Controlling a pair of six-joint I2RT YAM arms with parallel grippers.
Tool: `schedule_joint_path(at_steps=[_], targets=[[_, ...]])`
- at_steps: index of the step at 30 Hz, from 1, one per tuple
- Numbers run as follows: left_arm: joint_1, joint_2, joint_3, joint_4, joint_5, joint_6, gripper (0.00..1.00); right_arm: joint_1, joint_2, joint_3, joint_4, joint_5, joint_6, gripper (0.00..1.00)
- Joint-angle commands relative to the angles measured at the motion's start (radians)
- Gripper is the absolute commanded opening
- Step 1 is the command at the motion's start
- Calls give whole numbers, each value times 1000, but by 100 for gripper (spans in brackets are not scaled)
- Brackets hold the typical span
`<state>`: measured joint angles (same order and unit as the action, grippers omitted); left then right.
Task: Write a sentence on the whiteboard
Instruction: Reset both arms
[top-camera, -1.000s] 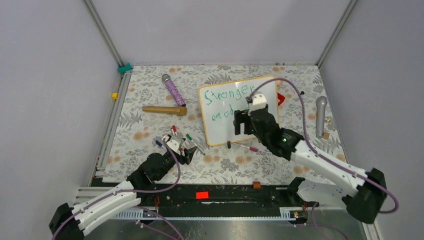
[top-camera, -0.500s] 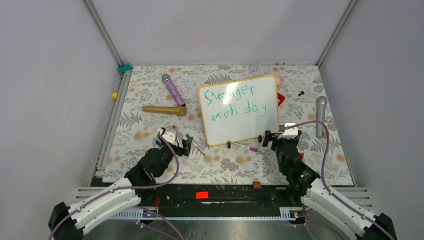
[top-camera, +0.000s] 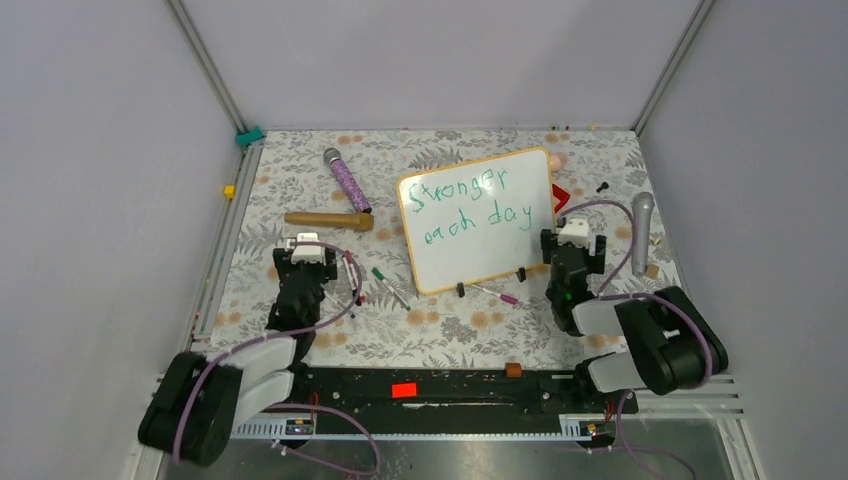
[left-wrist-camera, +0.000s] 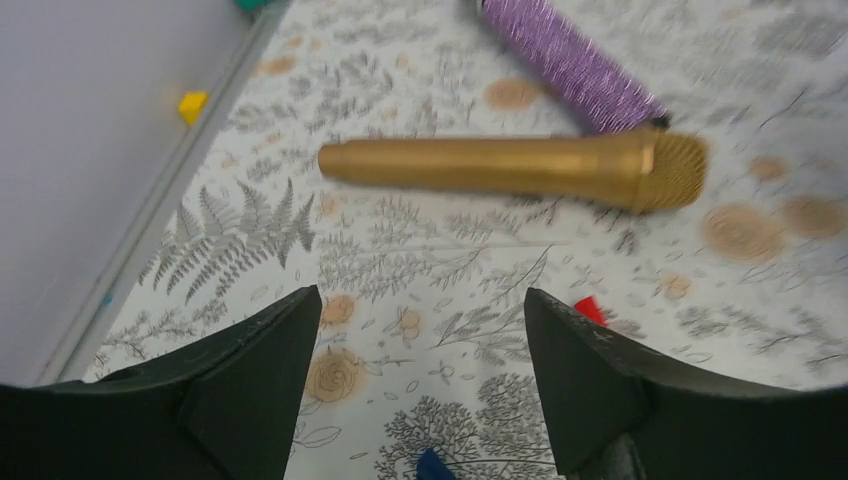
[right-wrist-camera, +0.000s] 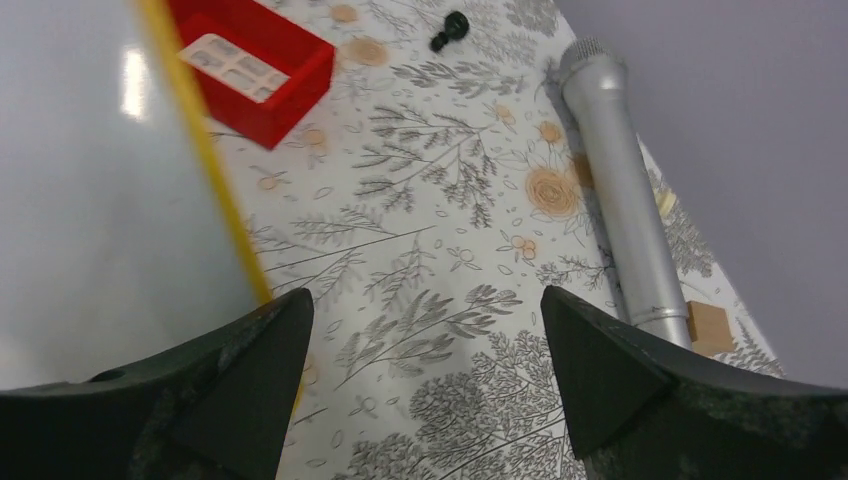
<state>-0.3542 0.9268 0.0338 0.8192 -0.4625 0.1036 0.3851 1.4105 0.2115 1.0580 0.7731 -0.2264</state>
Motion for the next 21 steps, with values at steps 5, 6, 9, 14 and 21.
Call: schedule_joint_path(at_steps=[5, 6, 9, 14, 21], targets=[[224, 438, 37, 584, 366, -30, 73, -284, -69, 64, -99, -455, 246, 78], [227, 392, 78, 422, 388, -34, 70, -284, -44, 54, -31, -457, 237, 76], [240, 418, 158, 338, 296, -89, 99, -284, -53, 47, -35, -461, 243, 87], [265, 421, 201, 250, 272, -132, 99, -283, -45, 24, 23, -466, 236, 100], [265, 423, 209, 237, 281, -131, 99, -282, -45, 23, 24, -466, 236, 99]])
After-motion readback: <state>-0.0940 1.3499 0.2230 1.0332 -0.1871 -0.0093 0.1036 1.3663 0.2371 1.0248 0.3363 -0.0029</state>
